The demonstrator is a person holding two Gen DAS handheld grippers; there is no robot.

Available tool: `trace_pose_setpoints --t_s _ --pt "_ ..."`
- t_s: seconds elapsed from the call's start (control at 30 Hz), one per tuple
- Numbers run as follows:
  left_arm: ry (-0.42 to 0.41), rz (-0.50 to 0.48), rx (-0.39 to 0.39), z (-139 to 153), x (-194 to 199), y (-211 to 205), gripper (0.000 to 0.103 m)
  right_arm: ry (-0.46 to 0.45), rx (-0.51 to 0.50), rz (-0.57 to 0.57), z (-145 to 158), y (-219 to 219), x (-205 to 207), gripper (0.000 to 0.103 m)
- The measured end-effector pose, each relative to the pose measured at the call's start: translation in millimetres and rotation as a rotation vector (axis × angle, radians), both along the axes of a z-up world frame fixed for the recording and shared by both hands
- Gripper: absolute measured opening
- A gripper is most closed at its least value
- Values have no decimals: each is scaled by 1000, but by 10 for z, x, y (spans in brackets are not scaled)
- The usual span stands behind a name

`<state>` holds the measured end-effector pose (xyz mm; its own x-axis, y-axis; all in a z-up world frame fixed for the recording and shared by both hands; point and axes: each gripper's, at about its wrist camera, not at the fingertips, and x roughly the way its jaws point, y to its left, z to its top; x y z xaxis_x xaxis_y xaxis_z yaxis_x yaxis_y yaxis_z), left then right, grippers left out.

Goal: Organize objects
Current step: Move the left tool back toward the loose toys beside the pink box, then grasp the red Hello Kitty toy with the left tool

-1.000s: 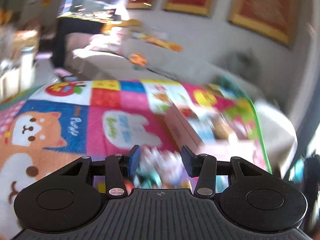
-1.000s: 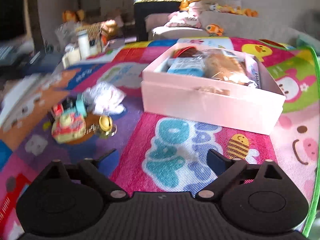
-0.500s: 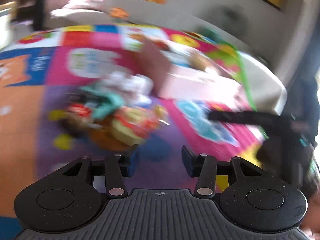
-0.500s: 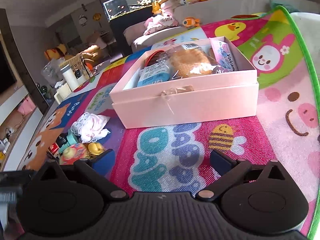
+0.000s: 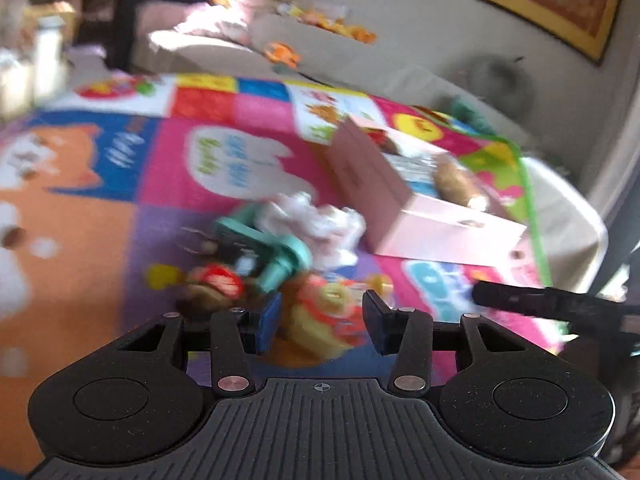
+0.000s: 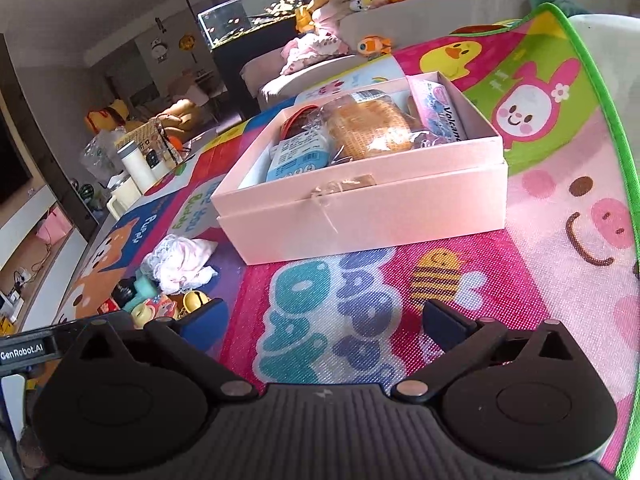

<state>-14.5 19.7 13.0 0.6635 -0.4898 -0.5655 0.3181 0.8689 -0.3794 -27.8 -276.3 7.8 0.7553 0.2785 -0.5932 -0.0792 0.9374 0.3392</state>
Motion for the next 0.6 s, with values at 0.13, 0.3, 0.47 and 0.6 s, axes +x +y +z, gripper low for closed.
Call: trace_pose_setpoints --t_s 0.13,0.3,0.47,0.6 --pt "8 -308 20 -4 -194 -354 50 -3 22 -42 -4 -60 -6 103" --pt "-116 -387 208 10 -468 -653 50 -3 44 -65 -12 -113 -3 103" --pt "-117 -152 226 76 -223 -483 48 -3 45 -65 -5 -113 2 103" --pt "-40 -133 149 52 -11 -406 49 -3 45 -64 -6 -116 1 103"
